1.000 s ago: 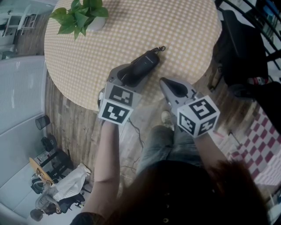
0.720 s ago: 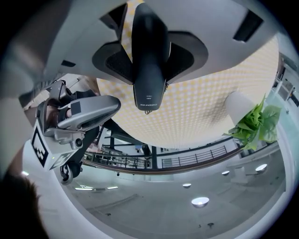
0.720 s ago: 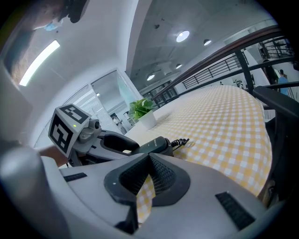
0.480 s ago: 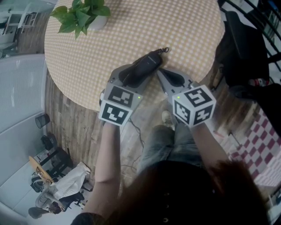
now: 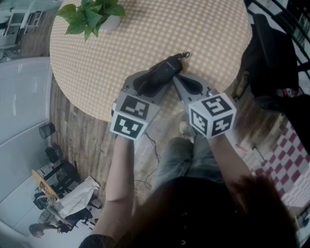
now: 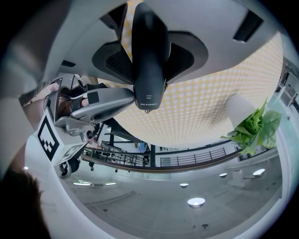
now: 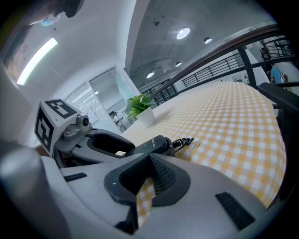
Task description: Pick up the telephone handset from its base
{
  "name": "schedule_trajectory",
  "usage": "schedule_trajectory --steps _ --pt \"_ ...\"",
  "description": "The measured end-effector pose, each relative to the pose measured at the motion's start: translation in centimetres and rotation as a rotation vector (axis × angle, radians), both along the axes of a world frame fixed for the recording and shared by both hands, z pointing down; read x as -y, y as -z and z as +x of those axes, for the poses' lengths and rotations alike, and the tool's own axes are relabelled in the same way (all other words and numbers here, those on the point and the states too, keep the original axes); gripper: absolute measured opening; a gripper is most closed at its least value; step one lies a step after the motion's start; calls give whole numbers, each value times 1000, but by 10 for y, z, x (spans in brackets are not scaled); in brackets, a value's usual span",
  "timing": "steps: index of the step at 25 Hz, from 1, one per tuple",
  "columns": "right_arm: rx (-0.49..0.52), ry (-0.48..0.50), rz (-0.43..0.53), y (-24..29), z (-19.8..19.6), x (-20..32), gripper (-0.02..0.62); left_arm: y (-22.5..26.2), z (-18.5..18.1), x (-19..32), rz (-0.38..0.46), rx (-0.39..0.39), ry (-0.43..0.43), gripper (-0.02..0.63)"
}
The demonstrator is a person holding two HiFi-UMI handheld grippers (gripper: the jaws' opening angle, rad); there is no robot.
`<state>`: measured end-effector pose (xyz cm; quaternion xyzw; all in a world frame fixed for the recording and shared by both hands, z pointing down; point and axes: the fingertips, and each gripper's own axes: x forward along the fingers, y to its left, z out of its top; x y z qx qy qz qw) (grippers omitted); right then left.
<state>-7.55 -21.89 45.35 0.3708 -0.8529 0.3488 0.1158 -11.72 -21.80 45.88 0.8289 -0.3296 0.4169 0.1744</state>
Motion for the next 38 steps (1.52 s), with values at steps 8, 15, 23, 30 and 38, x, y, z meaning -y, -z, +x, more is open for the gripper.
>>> schedule_trajectory --steps 8,15,23,30,38 --pt "-34 -1 16 -1 0 -1 9 1 0 -1 -2 16 -11 229" --pt "-40 -4 19 -2 -3 -1 8 3 -3 0 15 37 -20 229" --pt "-62 7 24 -4 -6 0 8 2 -7 -1 -14 -22 17 224" --pt "-69 6 21 -4 -6 -1 8 4 -8 -4 -25 -54 31 222" --pt "-43 -5 4 -4 -6 -1 9 4 -10 -6 -15 -102 74 221"
